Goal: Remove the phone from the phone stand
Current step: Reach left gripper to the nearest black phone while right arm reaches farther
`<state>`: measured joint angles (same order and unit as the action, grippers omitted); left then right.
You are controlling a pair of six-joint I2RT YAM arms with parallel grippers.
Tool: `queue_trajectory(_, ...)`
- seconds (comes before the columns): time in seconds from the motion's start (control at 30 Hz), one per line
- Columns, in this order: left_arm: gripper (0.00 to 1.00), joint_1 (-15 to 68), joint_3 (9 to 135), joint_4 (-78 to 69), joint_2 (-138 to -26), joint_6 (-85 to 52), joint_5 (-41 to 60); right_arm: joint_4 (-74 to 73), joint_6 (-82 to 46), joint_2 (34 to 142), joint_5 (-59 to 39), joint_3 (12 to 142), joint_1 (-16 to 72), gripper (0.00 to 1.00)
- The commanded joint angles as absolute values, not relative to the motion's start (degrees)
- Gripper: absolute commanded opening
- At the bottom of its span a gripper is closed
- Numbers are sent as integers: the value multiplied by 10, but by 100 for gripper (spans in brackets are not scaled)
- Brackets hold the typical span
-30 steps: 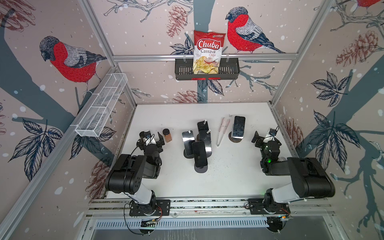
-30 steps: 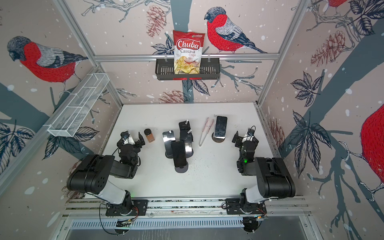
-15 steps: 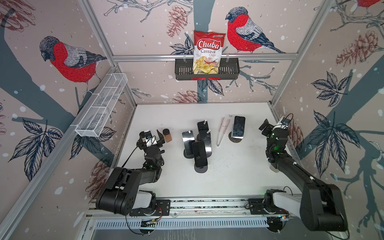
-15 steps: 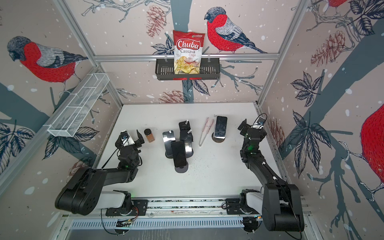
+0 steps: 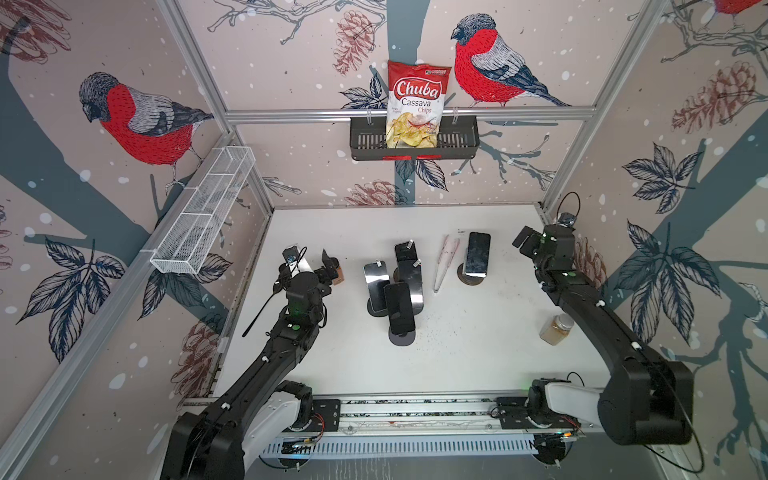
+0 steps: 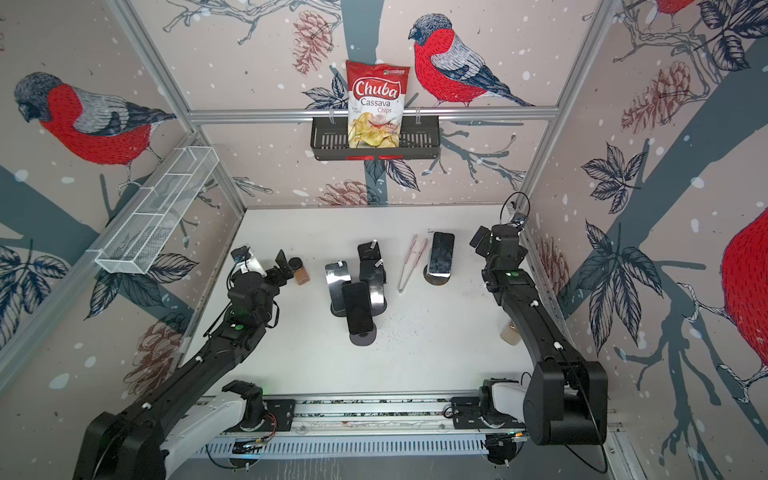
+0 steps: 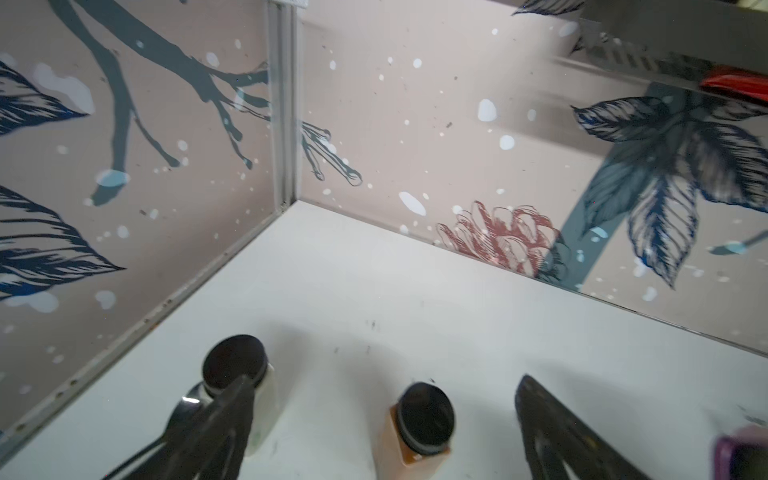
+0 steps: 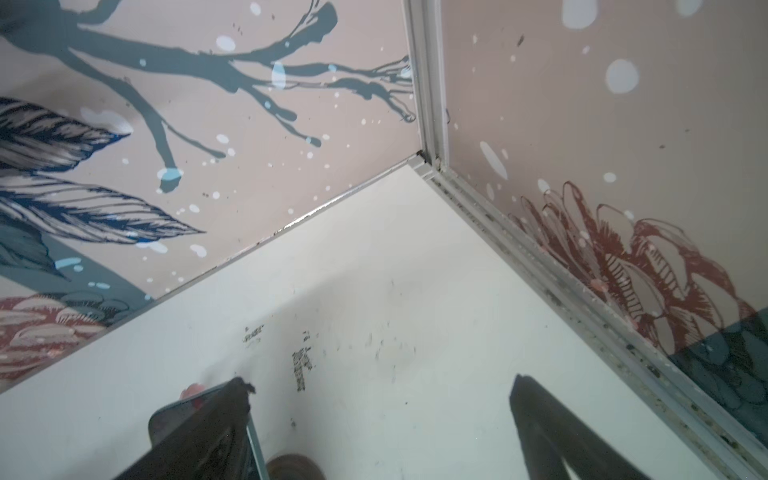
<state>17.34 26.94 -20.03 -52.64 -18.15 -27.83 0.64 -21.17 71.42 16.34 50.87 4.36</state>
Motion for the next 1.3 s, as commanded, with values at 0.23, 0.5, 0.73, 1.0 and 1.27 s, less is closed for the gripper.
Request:
queue_trajectory(0.23,97,251,340,36,-456,-302,-210,111,-207,755,104,562,118,99)
queue_trajectory(0.5,97,383,389,137,-470,-388,-308,157,-209,751,105,576,198,99)
queue_trajectory(0.73,97,470,470,241,-554,-459,-387,156,-222,723,106,548,229,99)
queue_trajectory(1.0,97,547,511,318,-639,-589,-428,151,-224,693,112,524,243,99)
queue_trajectory(1.27,97,604,534,326,-706,-645,-428,149,-231,661,109,495,254,99)
